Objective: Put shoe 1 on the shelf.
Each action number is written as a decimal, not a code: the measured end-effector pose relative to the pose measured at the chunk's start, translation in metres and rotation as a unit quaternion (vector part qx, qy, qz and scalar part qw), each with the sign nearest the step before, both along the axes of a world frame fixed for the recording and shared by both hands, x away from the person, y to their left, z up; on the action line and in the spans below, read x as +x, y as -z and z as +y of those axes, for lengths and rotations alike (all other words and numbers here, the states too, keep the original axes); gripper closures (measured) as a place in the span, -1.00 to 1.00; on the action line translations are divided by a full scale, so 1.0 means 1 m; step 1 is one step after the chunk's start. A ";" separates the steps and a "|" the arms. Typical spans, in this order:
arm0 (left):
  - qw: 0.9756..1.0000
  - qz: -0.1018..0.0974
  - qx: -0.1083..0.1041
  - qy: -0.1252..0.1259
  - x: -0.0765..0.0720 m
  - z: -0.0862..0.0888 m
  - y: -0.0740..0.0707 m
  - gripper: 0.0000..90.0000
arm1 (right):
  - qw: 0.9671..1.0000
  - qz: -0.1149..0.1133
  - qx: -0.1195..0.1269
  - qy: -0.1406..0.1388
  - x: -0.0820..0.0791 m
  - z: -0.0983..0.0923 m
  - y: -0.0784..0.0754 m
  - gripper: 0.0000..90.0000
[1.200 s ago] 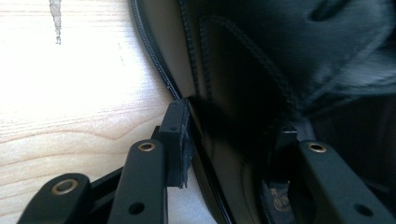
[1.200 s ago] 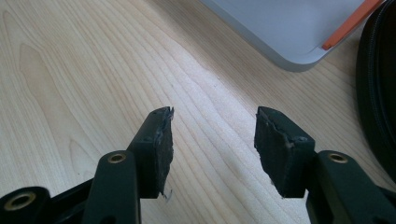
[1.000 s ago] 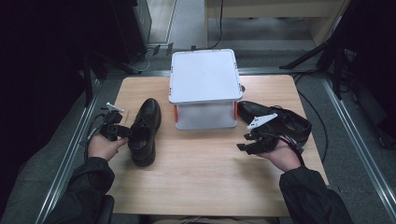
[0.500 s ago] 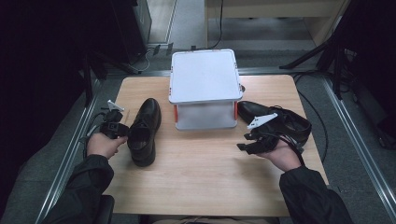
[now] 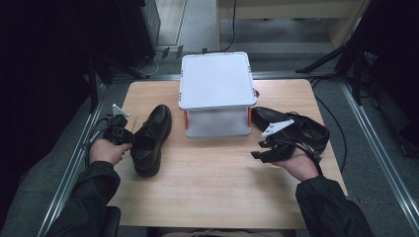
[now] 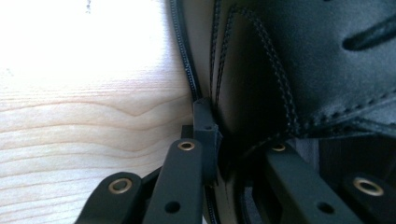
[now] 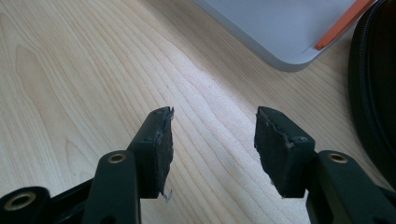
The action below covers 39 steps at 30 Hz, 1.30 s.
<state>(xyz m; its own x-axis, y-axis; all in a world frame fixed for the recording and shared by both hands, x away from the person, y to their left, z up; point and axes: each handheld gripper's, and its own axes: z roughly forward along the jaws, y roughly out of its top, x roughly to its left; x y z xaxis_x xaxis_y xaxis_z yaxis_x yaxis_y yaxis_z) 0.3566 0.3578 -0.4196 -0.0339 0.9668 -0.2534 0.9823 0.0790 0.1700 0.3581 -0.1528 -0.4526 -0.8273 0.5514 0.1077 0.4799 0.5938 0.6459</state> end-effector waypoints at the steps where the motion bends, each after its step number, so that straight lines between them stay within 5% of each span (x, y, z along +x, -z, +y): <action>1: 1.000 0.003 -0.003 0.000 0.001 0.002 -0.001 0.90 | 1.000 0.000 -0.001 -0.001 0.000 0.000 0.000 0.06; 10: 0.998 -0.006 -0.053 -0.034 0.005 0.017 -0.016 0.91 | 1.000 -0.002 0.000 0.000 0.000 -0.001 0.000 0.06; 23: 0.998 -0.035 -0.022 -0.053 0.038 0.021 -0.081 0.91 | 1.000 -0.002 -0.004 -0.003 0.000 0.001 0.000 0.06; 28: 0.997 -0.041 -0.029 -0.062 0.055 0.020 -0.106 0.91 | 1.000 -0.002 -0.005 -0.006 0.000 0.001 0.001 0.06; 39: 0.996 -0.059 -0.005 -0.065 0.095 -0.006 -0.172 0.91 | 1.000 -0.004 -0.002 -0.008 0.000 0.001 0.000 0.06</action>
<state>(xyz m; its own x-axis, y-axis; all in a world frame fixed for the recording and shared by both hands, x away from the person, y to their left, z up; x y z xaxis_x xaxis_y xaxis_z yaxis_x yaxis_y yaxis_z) 0.4512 0.3515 -0.2473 -0.1282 0.9536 -0.2724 0.9365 0.2068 0.2832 0.3577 -0.1519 -0.4529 -0.8366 0.5389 0.0986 0.4655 0.6043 0.6466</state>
